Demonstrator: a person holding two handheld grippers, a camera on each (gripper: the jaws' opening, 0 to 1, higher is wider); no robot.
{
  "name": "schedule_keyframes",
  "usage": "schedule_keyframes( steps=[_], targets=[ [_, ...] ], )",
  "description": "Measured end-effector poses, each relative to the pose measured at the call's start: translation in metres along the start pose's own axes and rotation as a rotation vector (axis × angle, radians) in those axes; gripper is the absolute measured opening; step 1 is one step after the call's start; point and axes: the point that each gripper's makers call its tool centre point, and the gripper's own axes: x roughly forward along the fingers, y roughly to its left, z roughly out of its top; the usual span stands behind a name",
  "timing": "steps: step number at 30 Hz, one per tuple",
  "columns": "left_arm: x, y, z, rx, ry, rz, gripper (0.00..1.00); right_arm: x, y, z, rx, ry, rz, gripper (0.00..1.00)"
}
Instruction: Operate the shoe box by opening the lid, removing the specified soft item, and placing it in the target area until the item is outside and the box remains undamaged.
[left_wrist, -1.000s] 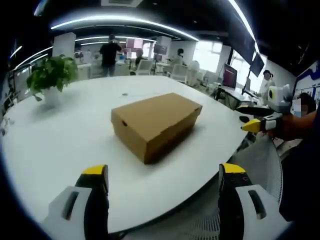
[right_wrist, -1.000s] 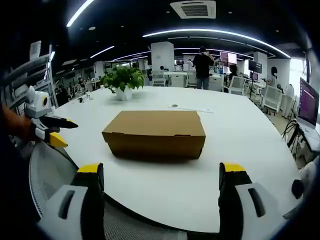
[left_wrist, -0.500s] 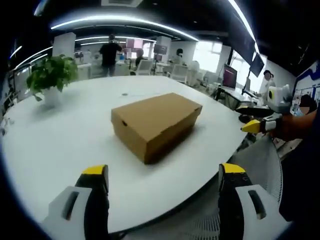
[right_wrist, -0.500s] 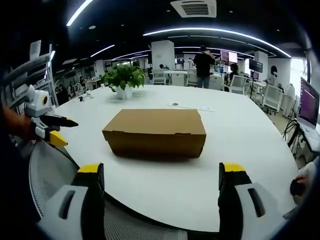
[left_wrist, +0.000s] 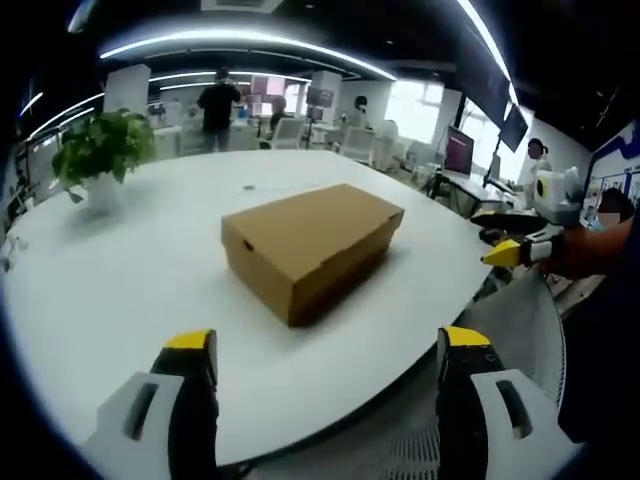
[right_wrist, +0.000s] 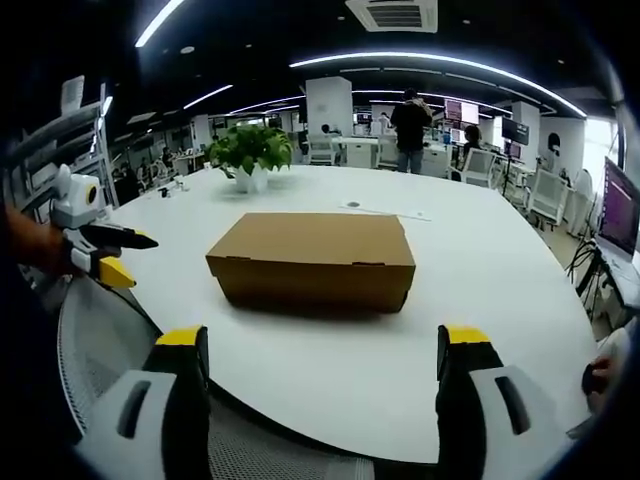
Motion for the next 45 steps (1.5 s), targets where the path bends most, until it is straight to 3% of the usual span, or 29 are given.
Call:
schedule_keyframes(
  steps=[45],
  targets=[
    [0.0019, 0.0016, -0.0012, -0.012, 0.008, 0.002, 0.93, 0.0024, -0.0001, -0.0028, 0.006, 0.017, 0.010, 0.88]
  ],
)
